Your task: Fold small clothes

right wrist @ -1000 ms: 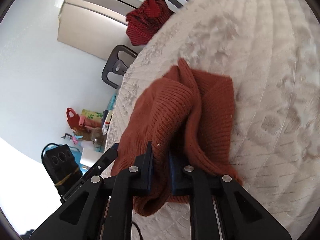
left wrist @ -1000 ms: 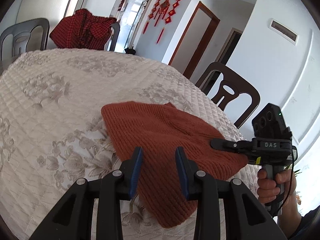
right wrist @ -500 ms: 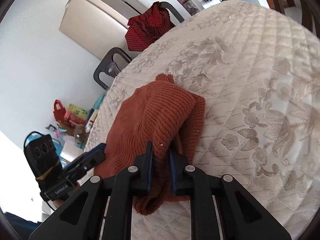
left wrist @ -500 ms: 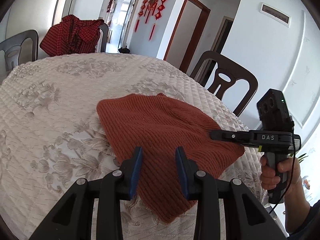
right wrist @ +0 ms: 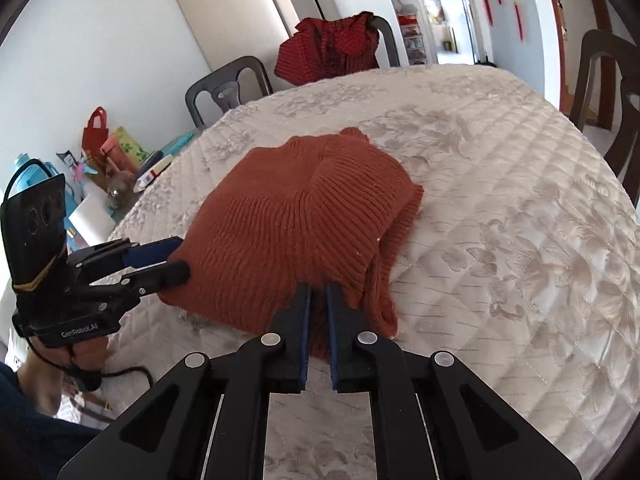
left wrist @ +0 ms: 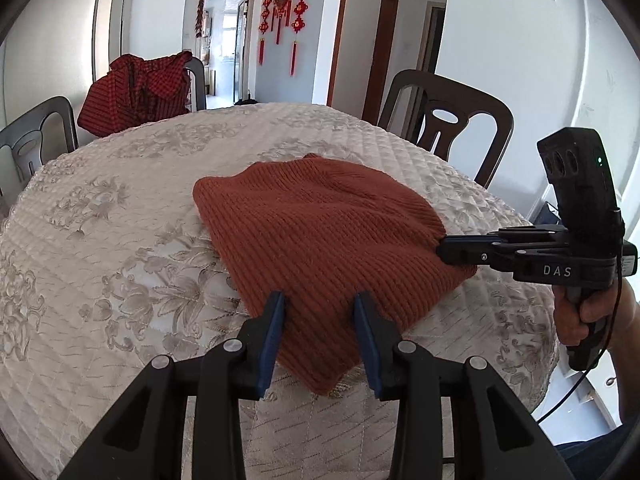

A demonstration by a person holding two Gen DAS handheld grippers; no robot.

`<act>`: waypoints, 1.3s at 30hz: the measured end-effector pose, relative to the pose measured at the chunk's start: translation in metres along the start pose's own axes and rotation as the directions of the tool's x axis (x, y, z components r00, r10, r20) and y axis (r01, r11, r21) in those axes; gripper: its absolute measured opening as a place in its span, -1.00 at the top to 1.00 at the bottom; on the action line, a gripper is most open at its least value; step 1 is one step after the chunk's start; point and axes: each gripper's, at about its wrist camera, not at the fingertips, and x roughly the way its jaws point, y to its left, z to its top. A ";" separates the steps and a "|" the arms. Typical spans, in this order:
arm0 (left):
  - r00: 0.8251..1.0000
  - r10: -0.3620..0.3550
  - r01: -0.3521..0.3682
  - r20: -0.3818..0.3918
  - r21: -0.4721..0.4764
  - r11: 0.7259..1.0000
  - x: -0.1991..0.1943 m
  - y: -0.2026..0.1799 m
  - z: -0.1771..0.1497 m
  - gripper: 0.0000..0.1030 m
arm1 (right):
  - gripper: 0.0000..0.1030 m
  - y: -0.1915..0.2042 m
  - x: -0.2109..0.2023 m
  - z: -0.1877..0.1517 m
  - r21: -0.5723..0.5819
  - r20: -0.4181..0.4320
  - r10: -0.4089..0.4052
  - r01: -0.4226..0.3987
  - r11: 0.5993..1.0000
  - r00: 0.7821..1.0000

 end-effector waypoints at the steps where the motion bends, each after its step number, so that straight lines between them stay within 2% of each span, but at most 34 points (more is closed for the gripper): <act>1: 1.000 0.000 0.000 -0.002 -0.002 1.000 0.001 0.000 0.000 0.21 | 0.89 -0.001 0.000 0.000 0.003 0.001 -0.004 0.004 1.000 1.000; 7: 0.999 -0.041 0.043 0.029 -0.060 0.997 -0.012 0.011 0.011 0.21 | 0.86 0.002 -0.009 0.009 -0.005 0.000 -0.011 0.011 1.000 1.000; 12: 0.999 -0.008 0.013 0.053 -0.080 0.997 0.005 0.018 0.036 0.21 | 0.83 0.009 -0.012 0.030 0.007 0.077 0.011 -0.011 1.000 0.997; 14: 1.000 0.011 -0.009 0.019 -0.090 0.996 0.021 0.022 0.038 0.21 | 0.83 0.008 -0.002 0.038 0.018 0.088 0.019 -0.021 1.000 0.996; 15: 0.999 0.034 -0.035 -0.010 -0.085 0.996 0.029 0.022 0.036 0.21 | 0.83 0.006 0.004 0.039 0.025 0.087 0.020 -0.023 0.999 0.996; 17: 0.999 0.051 -0.050 0.008 -0.058 0.997 0.030 0.018 0.031 0.21 | 0.85 -0.004 0.021 0.036 0.048 0.035 -0.042 0.040 0.998 0.999; 20: 0.999 0.048 -0.047 0.011 -0.061 0.997 0.026 0.017 0.028 0.21 | 0.88 -0.016 0.019 0.030 0.098 0.053 0.002 -0.007 0.995 0.999; 23: 1.000 0.022 -0.020 0.016 -0.090 0.996 0.022 0.022 0.036 0.21 | 0.83 -0.012 0.017 0.035 0.083 0.042 -0.010 0.007 0.997 0.999; 26: 0.998 0.053 -0.050 0.028 -0.097 0.994 0.027 0.026 0.051 0.21 | 0.83 -0.007 0.013 0.049 0.067 0.079 -0.009 0.004 0.998 0.997; 28: 0.998 0.055 -0.054 0.006 -0.118 0.992 0.040 0.031 0.056 0.21 | 0.83 -0.009 0.017 0.057 0.070 0.089 -0.029 0.023 0.997 0.996; 30: 0.997 0.066 -0.072 -0.048 -0.131 0.989 0.056 0.034 0.052 0.20 | 0.83 -0.017 0.029 0.063 0.093 0.073 -0.064 0.057 0.994 0.995; 32: 0.997 0.055 -0.062 -0.048 -0.144 0.988 0.060 0.035 0.047 0.19 | 0.81 -0.026 0.043 0.062 0.108 0.031 -0.104 0.100 0.989 0.994; 36: 0.998 0.037 -0.044 -0.043 -0.170 0.984 0.058 0.039 0.045 0.20 | 0.81 -0.039 0.043 0.057 0.158 0.041 -0.063 0.056 0.986 0.997; 39: 0.999 0.040 -0.045 -0.033 -0.175 0.984 0.047 0.040 0.046 0.20 | 0.80 -0.036 0.039 0.057 0.144 0.042 -0.070 0.064 0.988 0.997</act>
